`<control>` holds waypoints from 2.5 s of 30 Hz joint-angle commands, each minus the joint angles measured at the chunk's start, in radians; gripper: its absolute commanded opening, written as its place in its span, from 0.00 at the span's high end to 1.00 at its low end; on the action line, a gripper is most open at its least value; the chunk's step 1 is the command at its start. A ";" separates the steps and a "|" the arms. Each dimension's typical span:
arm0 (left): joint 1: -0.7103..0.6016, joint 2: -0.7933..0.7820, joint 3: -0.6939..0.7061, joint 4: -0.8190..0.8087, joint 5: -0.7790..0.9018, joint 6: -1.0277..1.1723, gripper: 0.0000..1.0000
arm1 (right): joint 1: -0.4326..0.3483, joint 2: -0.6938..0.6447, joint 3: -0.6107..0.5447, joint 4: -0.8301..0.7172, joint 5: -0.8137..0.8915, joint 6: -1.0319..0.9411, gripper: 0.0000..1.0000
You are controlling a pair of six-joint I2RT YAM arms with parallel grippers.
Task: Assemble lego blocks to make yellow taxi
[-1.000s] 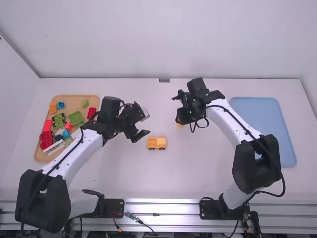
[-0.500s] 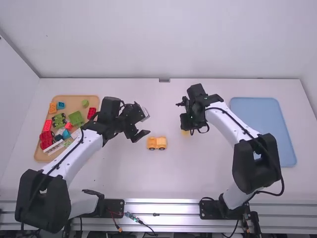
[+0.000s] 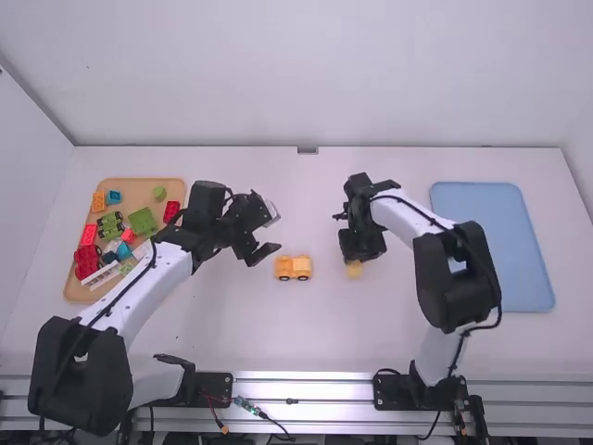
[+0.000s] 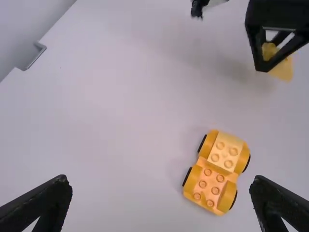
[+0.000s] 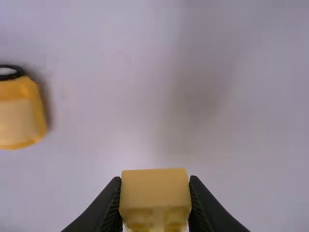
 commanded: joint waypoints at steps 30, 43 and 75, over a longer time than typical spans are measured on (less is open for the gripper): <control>0.000 -0.010 -0.011 -0.010 0.015 -0.009 0.01 | 0.000 0.119 0.011 0.073 0.054 0.088 0.75; 0.001 -0.010 -0.011 -0.019 0.015 -0.003 0.01 | 0.003 0.119 0.012 0.060 0.055 0.054 0.33; 0.001 -0.010 -0.011 -0.033 -0.034 -0.009 0.01 | 0.061 -0.157 -0.405 0.461 0.165 0.163 0.40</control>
